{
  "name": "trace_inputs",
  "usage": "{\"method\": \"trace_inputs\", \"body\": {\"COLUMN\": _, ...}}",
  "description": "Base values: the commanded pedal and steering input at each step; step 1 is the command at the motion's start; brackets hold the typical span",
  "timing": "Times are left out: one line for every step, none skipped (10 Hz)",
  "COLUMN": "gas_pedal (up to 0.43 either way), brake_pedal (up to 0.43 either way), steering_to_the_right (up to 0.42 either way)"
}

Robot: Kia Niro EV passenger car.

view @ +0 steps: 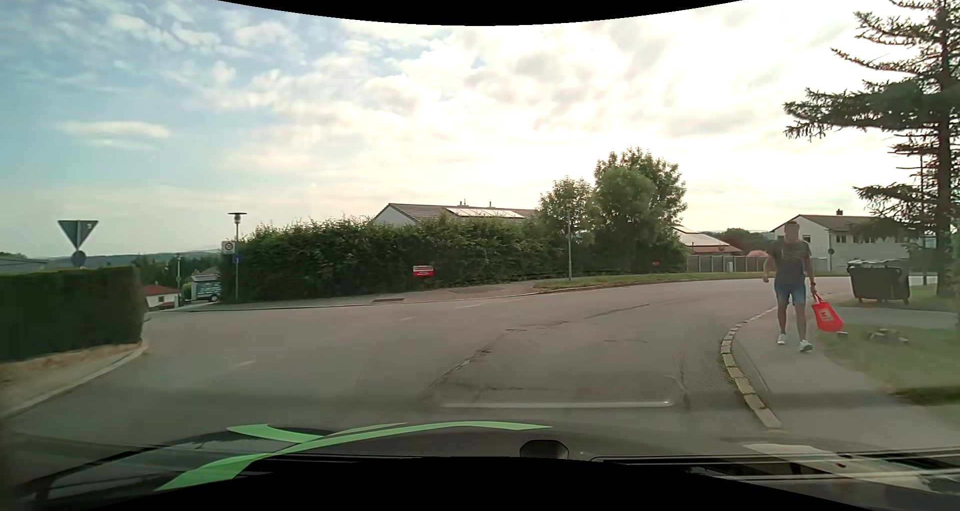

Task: Follow the waypoints while adhering to traffic rules and regulations

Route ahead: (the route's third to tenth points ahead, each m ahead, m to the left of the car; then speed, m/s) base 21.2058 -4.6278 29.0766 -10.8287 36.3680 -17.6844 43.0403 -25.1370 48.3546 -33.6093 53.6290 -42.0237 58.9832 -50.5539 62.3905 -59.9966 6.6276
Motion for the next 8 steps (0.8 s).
{"method": "trace_inputs", "body": {"gas_pedal": 0.11, "brake_pedal": 0.0, "steering_to_the_right": 0.155}}
{"method": "trace_inputs", "body": {"gas_pedal": 0.118, "brake_pedal": 0.0, "steering_to_the_right": 0.161}}
{"method": "trace_inputs", "body": {"gas_pedal": 0.118, "brake_pedal": 0.0, "steering_to_the_right": 0.166}}
{"method": "trace_inputs", "body": {"gas_pedal": 0.118, "brake_pedal": 0.0, "steering_to_the_right": 0.168}}
{"method": "trace_inputs", "body": {"gas_pedal": 0.118, "brake_pedal": 0.0, "steering_to_the_right": 0.168}}
{"method": "trace_inputs", "body": {"gas_pedal": 0.118, "brake_pedal": 0.0, "steering_to_the_right": 0.169}}
{"method": "trace_inputs", "body": {"gas_pedal": 0.118, "brake_pedal": 0.0, "steering_to_the_right": 0.169}}
{"method": "trace_inputs", "body": {"gas_pedal": 0.13, "brake_pedal": 0.0, "steering_to_the_right": 0.169}}
